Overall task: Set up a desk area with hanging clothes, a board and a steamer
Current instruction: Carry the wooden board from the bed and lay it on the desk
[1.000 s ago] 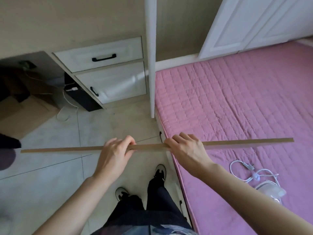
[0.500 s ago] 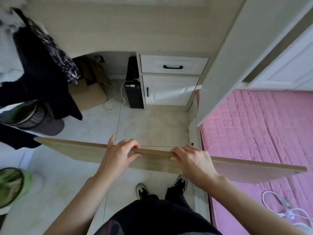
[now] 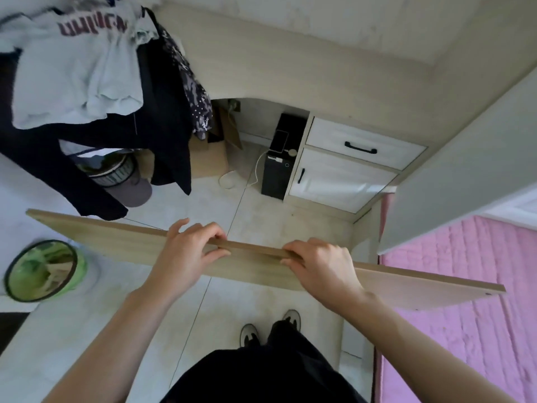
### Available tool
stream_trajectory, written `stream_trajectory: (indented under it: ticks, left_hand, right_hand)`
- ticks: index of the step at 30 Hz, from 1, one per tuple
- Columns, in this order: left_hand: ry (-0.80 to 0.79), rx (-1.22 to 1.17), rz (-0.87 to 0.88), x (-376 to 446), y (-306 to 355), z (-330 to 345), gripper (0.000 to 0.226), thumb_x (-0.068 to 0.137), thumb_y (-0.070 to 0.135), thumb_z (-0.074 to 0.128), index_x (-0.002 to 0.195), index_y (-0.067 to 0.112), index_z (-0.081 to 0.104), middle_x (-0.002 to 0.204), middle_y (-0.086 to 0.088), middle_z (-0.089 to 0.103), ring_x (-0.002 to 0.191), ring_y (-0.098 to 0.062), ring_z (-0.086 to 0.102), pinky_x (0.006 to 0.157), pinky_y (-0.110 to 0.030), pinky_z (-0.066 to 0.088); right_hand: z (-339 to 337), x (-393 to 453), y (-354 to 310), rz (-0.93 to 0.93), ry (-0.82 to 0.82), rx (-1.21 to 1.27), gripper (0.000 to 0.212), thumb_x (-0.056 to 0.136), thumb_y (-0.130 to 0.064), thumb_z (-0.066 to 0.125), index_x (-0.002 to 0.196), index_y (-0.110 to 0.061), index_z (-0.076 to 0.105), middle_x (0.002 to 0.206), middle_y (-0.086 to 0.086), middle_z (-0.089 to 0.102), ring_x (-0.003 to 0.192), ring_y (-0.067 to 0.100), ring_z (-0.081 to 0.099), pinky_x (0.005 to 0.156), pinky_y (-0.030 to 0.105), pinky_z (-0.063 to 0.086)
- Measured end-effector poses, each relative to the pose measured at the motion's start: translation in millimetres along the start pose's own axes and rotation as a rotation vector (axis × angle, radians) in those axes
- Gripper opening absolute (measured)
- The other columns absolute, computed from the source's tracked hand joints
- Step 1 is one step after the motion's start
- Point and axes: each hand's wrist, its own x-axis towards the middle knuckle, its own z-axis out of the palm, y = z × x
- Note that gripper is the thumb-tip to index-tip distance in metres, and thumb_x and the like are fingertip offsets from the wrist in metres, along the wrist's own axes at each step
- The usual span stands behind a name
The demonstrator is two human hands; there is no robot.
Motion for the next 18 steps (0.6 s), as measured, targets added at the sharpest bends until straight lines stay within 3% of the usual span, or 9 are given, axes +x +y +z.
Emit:
stream_trajectory:
  ticks: [4,7,11,18]
  left_hand:
    - [0.013,0.024,-0.015,21,-17,-18,0.023,0.075,0.040,0.076,0.085,0.028,0.059,0.075,0.011,0.063,0.075,-0.010,0.060,0.104,-0.029,0.029]
    - [-0.008,0.050,-0.031,46,-29,-33,0.022,0.074,0.042,0.076,0.087,0.028,0.064,0.075,0.010,0.065,0.078,-0.015,0.059,0.089,-0.033,0.040]
    - [-0.010,0.068,-0.018,85,-40,-45,0.021,0.074,0.042,0.076,0.089,0.029,0.069,0.071,0.009,0.065,0.073,-0.017,0.057,0.078,-0.029,0.036]
    - [-0.040,0.023,-0.051,179,-56,-51,0.019,0.072,0.040,0.078,0.086,0.030,0.071,0.070,0.013,0.062,0.074,-0.016,0.055,0.072,-0.029,0.034]
  right_hand:
    - [0,33,-8,0.018,-0.048,0.055,0.021,0.091,-0.045,0.055,0.109,-0.037,0.065,0.087,-0.008,0.064,0.081,0.012,0.060,0.067,0.028,0.043]
    - [0,64,-11,0.026,-0.083,0.087,0.023,0.090,-0.046,0.055,0.109,-0.037,0.065,0.091,-0.009,0.066,0.086,0.013,0.061,0.071,0.029,0.045]
    - [-2,107,-8,0.044,-0.107,0.122,0.020,0.089,-0.044,0.056,0.106,-0.037,0.065,0.091,-0.013,0.069,0.087,0.010,0.060,0.074,0.030,0.048]
    - [-14,197,16,0.100,-0.114,0.197,0.017,0.085,-0.043,0.064,0.101,-0.038,0.067,0.087,-0.018,0.070,0.083,0.005,0.061,0.073,0.026,0.048]
